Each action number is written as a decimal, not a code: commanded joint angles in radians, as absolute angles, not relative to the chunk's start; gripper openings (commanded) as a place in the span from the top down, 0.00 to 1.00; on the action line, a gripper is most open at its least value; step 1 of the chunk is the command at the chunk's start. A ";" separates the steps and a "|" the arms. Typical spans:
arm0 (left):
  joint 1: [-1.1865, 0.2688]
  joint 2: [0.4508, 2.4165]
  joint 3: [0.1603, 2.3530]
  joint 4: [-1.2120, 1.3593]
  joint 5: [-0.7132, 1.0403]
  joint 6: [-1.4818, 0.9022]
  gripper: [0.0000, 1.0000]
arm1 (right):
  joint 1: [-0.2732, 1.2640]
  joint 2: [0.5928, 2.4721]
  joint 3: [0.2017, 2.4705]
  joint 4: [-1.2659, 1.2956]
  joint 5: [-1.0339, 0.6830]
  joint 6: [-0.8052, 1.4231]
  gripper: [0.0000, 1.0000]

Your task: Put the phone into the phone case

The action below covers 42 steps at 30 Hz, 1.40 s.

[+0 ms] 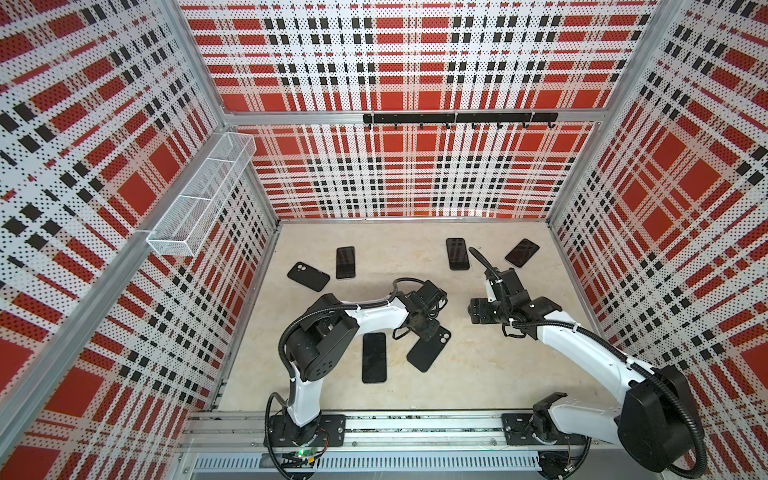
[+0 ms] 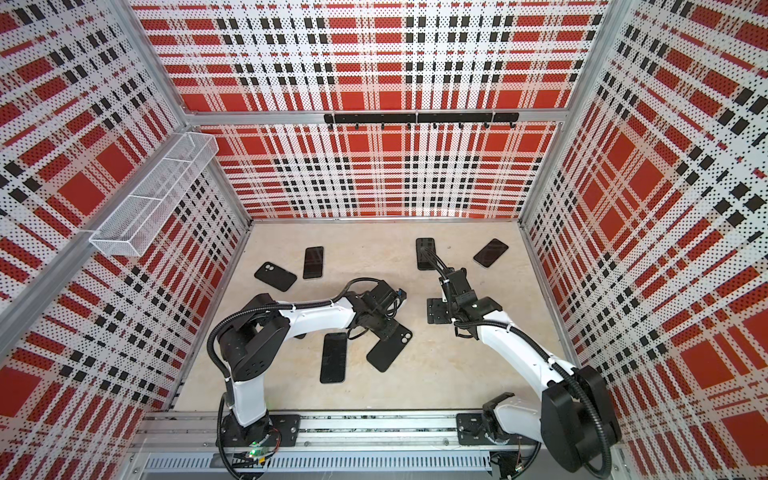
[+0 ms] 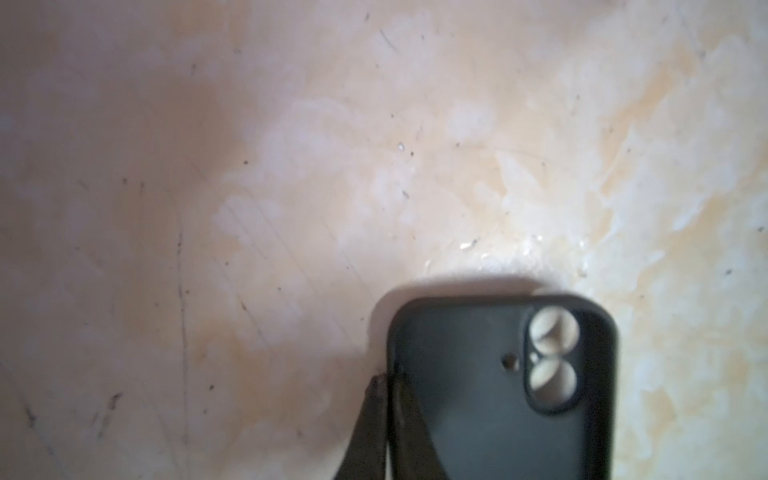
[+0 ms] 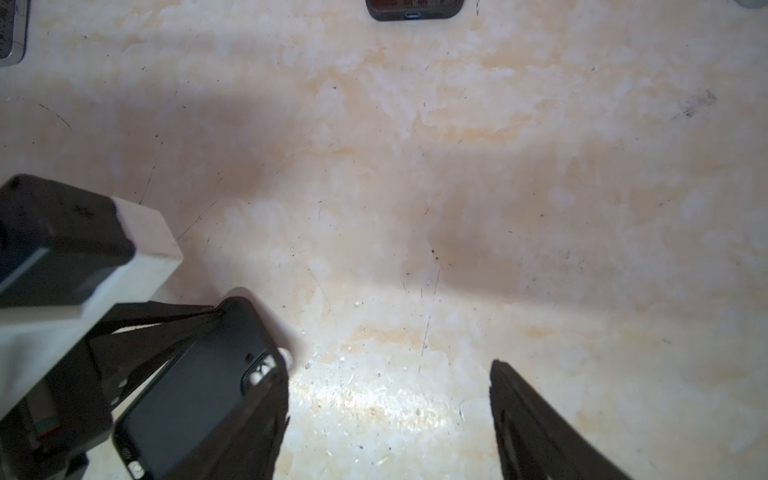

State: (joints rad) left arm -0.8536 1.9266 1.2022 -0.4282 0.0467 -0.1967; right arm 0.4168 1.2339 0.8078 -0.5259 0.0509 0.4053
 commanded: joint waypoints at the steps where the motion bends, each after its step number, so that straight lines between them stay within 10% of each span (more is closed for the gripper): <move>1: -0.821 1.932 1.203 -0.438 0.029 -0.436 1.00 | 0.397 1.240 0.832 -0.513 0.056 0.382 0.22; 8: -0.829 1.811 1.106 -0.308 0.065 -0.693 0.97 | 0.360 1.252 0.842 -0.488 0.032 0.371 0.22; 10: -0.828 1.799 1.109 -0.314 0.071 -0.678 0.66 | 0.356 1.263 0.849 -0.489 0.026 0.364 0.21; 13: -0.845 1.799 1.155 -0.369 0.026 -0.510 0.50 | 0.349 1.272 0.860 -0.498 0.028 0.349 0.21; 24: -0.845 1.884 1.301 -0.453 0.017 0.284 0.45 | 0.289 1.200 0.853 -0.555 0.028 0.305 0.21; 42: -0.841 2.068 1.442 -0.550 0.175 0.466 0.48 | 0.241 1.178 0.818 -0.581 0.017 0.279 0.21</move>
